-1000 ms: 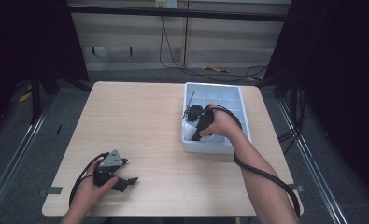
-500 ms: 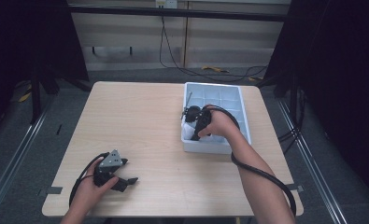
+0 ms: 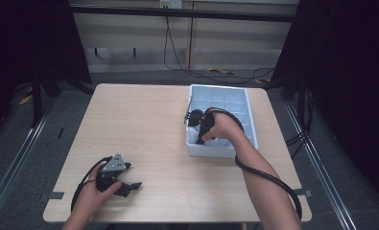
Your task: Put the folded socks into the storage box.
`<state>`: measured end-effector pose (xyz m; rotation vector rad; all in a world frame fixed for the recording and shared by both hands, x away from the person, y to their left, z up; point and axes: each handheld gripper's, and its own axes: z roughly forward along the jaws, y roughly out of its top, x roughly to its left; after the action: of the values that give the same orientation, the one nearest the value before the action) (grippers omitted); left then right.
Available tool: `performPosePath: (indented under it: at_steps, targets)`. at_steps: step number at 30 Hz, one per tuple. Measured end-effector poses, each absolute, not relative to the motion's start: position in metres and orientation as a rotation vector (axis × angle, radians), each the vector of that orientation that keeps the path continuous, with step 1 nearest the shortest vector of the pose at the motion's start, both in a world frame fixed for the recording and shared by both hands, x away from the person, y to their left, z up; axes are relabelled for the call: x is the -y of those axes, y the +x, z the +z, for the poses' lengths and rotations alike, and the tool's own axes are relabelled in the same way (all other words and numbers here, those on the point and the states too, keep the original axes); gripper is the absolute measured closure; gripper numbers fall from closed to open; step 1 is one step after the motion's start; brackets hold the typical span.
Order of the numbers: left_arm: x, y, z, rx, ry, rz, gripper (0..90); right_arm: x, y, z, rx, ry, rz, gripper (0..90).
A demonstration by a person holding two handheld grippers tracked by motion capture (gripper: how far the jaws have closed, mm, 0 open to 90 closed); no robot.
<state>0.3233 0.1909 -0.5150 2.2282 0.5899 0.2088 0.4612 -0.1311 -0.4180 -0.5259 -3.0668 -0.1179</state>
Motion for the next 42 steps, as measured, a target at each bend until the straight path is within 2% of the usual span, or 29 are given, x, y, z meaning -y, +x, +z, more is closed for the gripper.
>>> performPosePath:
  at_steps: [19, 27, 29, 38, 42]
  targets:
    - [-0.191, 0.323, -0.515, -0.588, 2.234, 0.206, 14.6, 0.135, 0.464, -0.418, 3.048, -0.542, -0.166, 53.2]
    - [-0.191, 0.323, -0.515, -0.589, 2.233, 0.203, 14.6, 0.137, 0.467, -0.409, 3.039, -0.553, -0.174, 46.6]
    - [-0.191, 0.323, -0.515, -0.588, 2.234, 0.203, 14.6, 0.138, 0.469, -0.408, 3.026, -0.565, -0.183, 42.1]
    - [-0.191, 0.323, -0.515, -0.589, 2.233, 0.204, 14.6, 0.139, 0.468, -0.402, 3.027, -0.582, -0.203, 40.9]
    - [-0.191, 0.323, -0.515, -0.588, 2.233, 0.202, 14.6, 0.140, 0.467, -0.399, 3.023, -0.589, -0.215, 44.8]
